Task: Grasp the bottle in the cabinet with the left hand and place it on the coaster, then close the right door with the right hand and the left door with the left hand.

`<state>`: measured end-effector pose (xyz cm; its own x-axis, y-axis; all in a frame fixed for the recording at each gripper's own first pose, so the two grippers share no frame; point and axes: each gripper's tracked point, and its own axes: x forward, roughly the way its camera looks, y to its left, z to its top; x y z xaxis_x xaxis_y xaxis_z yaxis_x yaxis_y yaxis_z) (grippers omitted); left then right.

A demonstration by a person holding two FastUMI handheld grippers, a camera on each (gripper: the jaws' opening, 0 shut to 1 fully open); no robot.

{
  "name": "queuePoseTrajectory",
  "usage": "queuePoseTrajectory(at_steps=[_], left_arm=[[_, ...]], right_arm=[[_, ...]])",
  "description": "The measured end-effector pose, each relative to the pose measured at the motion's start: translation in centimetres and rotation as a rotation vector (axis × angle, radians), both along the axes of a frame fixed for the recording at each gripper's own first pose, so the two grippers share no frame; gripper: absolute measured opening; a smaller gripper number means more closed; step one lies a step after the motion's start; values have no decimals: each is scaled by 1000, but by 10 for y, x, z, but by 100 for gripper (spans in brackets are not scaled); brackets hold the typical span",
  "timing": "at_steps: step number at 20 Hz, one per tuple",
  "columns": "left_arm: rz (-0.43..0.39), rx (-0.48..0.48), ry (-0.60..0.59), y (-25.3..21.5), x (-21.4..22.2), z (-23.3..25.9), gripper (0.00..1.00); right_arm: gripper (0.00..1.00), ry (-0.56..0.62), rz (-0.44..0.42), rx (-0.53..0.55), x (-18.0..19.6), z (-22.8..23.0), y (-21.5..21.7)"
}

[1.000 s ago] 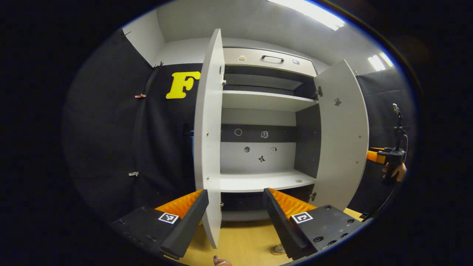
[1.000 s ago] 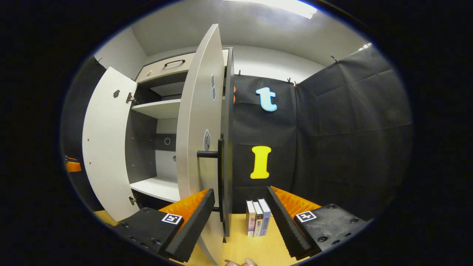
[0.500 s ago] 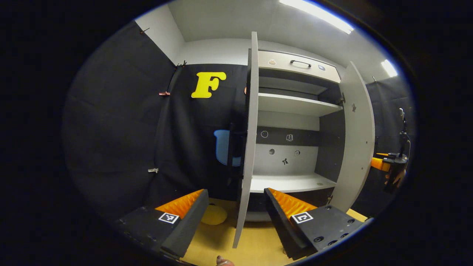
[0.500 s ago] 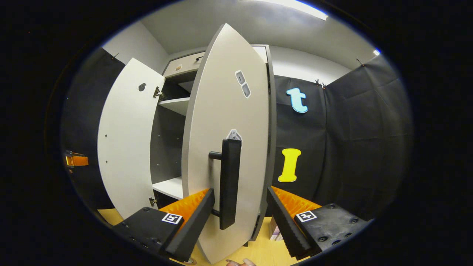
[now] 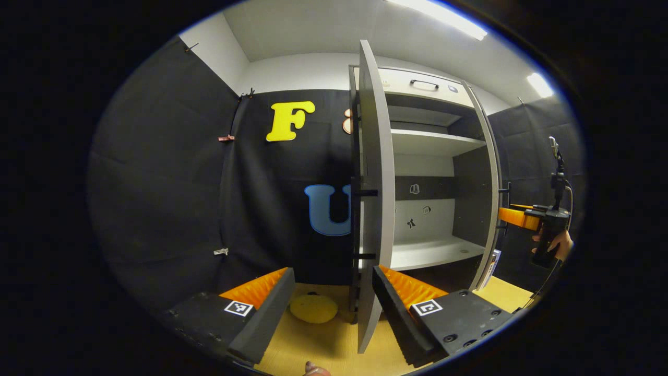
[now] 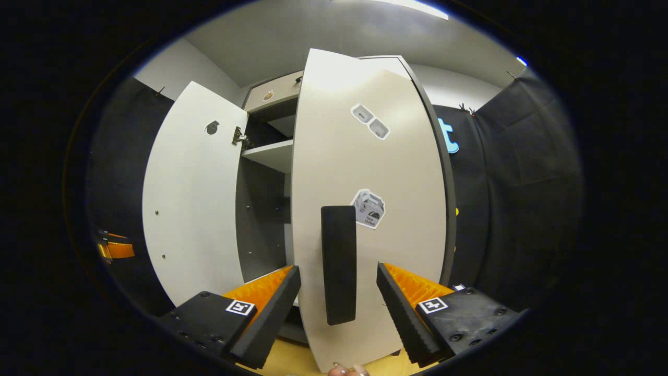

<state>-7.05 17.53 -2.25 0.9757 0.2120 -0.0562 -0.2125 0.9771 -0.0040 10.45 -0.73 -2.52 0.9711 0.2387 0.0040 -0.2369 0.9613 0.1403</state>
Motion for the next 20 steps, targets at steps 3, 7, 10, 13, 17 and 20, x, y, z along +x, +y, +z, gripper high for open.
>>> queuePoseTrajectory(at_steps=[3,7,10,13,17,20], left_arm=[[-53,-11,-10,5,17,-2,94],[-103,-6,-41,9,39,4,92],[-166,-23,-64,9,50,8,95],[-209,-36,-64,8,52,9,94],[-276,-16,-51,-8,58,11,93],[-325,-3,-53,-35,67,11,92]], right_arm=[[97,2,-69,21,-16,5,-20],[98,27,-167,11,-37,-1,-46],[98,51,-215,-7,-51,-7,-55],[98,56,-245,-26,-63,-7,-60],[98,52,-271,-64,-73,-7,-65],[98,56,-266,-68,-77,-8,-67]])
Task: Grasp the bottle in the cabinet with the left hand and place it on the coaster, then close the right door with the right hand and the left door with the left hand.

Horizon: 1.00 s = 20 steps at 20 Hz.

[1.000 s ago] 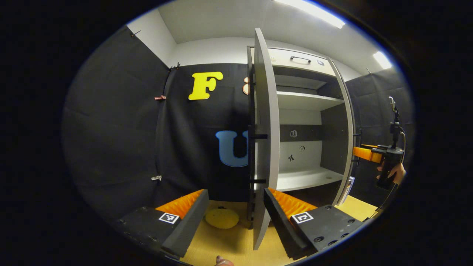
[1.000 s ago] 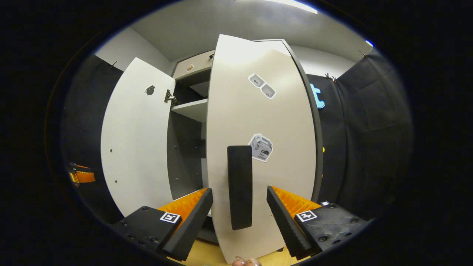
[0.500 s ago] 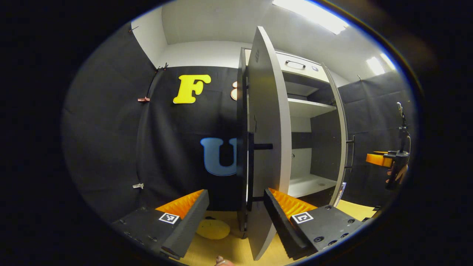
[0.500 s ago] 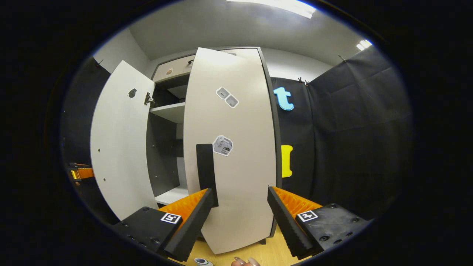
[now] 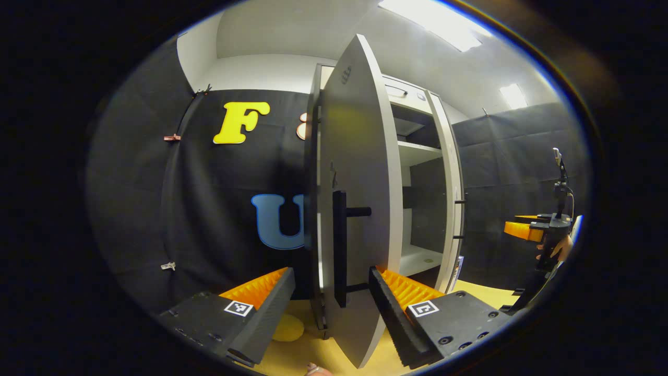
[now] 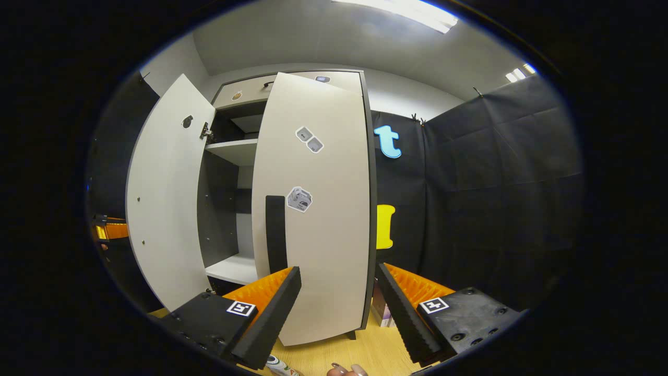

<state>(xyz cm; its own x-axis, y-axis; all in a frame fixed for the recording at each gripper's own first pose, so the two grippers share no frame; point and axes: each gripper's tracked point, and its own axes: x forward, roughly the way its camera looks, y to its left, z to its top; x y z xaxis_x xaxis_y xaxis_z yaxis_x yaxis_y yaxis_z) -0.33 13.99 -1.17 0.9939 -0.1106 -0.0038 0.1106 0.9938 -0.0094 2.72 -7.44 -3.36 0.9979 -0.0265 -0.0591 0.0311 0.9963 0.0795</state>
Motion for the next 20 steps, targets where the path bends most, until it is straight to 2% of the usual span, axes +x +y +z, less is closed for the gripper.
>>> queuePoseTrajectory(at_steps=[2,9,12,15,18,19,20], left_arm=[[-32,-21,-2,-20,6,-1,92],[-50,-87,-2,-59,36,-4,92],[-49,-69,-8,-77,54,-1,92],[-94,-77,-17,-110,67,0,94],[-86,-58,-19,-129,70,4,94],[-81,-44,-25,-133,69,6,90],[-77,-36,-26,-135,67,7,94]], right_arm=[[98,-5,2,-10,-1,1,-4],[97,-19,-11,-47,-3,4,-42],[97,-19,-5,-58,4,2,-55],[97,-18,16,-84,13,-3,-64],[97,-18,46,-90,21,-6,-68],[97,-17,57,-90,24,-7,-68],[97,-14,69,-89,27,-10,-67]])
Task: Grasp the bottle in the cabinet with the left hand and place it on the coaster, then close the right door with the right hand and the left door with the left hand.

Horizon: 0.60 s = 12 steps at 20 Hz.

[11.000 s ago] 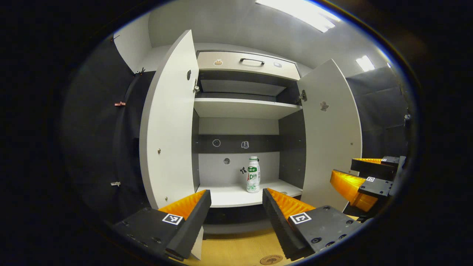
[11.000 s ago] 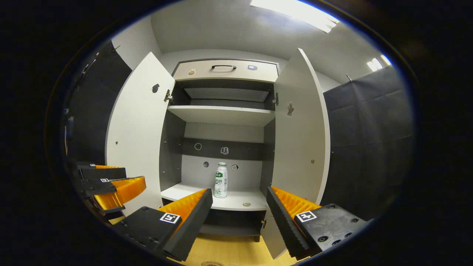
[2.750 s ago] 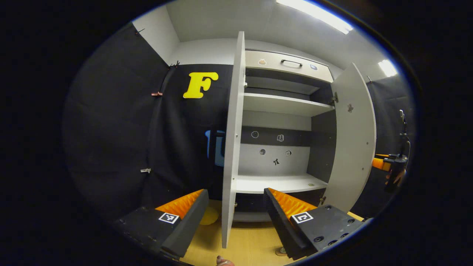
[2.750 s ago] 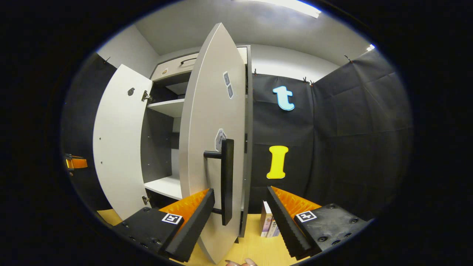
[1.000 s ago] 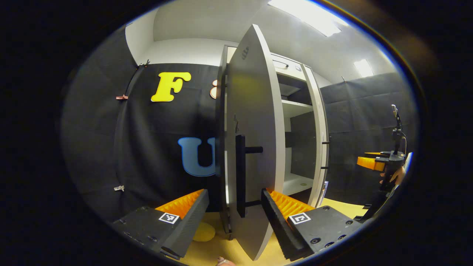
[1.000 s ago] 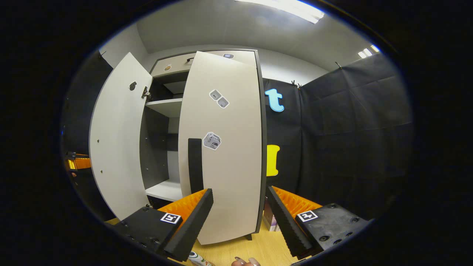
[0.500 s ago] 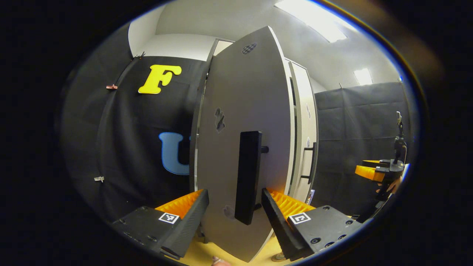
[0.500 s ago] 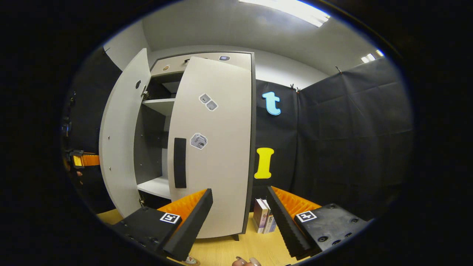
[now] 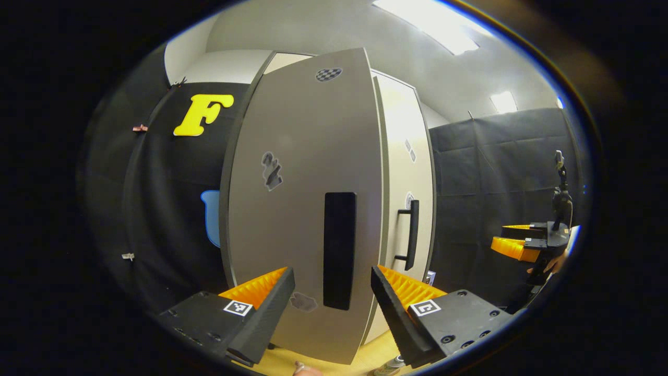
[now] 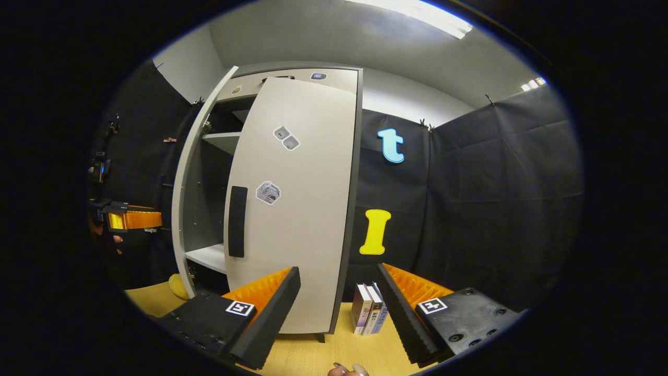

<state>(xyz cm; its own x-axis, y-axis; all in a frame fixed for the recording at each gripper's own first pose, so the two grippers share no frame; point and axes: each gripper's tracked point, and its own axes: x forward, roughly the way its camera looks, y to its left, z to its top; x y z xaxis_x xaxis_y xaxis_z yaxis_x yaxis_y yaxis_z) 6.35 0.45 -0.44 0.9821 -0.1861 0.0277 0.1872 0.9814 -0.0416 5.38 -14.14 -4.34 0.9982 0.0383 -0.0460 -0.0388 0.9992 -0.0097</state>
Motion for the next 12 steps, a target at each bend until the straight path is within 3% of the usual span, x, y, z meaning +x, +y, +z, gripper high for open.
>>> queuePoseTrajectory(at_steps=[5,6,7,9,12], left_arm=[[62,29,29,-1,-17,-3,90],[78,32,29,1,-20,-2,94],[91,27,27,2,-23,-2,90],[112,0,17,2,-31,0,98],[152,-21,23,9,-47,-3,94]], right_arm=[[98,13,87,17,20,-13,16],[98,25,108,18,25,-16,23],[97,33,132,22,31,-17,30],[98,36,174,34,40,-15,45],[98,23,224,30,46,-10,68]])
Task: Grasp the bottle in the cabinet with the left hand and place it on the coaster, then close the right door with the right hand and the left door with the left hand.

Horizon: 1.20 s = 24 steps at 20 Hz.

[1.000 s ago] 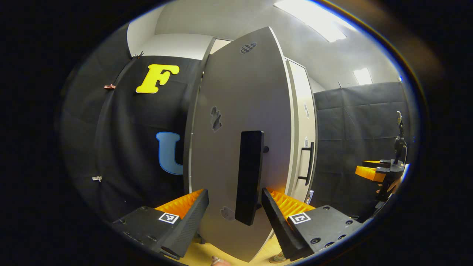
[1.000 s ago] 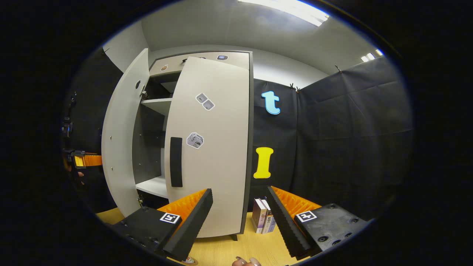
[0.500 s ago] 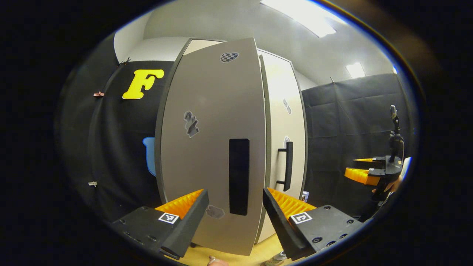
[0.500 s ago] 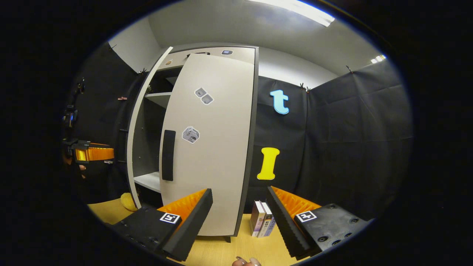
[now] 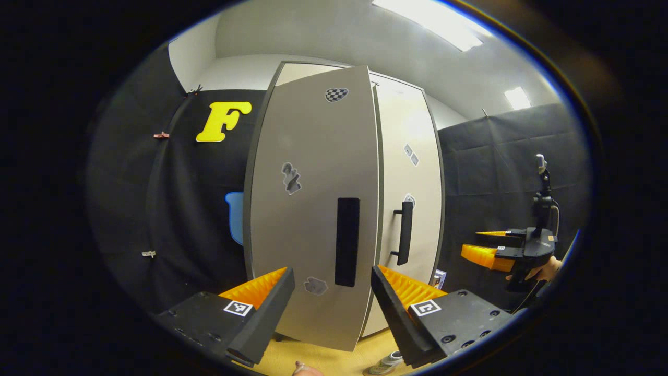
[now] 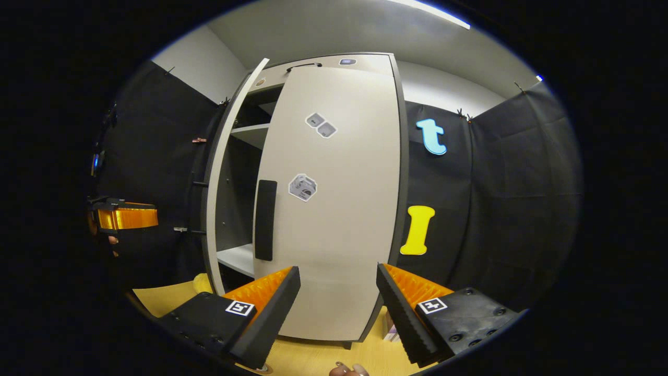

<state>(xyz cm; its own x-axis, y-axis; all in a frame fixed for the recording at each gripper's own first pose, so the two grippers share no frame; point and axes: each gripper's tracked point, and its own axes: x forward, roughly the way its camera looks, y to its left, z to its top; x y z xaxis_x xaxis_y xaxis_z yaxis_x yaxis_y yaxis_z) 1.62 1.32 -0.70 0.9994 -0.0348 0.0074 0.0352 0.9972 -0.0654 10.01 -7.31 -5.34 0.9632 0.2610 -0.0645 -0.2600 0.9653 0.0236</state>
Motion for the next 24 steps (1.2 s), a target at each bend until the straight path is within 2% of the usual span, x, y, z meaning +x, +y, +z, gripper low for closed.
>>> queuePoseTrajectory(at_steps=[3,4,5,10,24], left_arm=[[39,15,23,13,-16,-7,94],[46,19,25,16,-21,-6,91],[48,23,25,14,-22,-3,95],[63,53,24,22,-31,5,95],[39,33,25,27,-26,1,95]], right_arm=[[97,-13,35,-4,1,2,21],[98,-11,45,-9,0,1,27],[98,-8,50,-16,-1,1,31],[98,3,57,-7,-7,1,45],[97,0,17,-22,-13,3,41]])
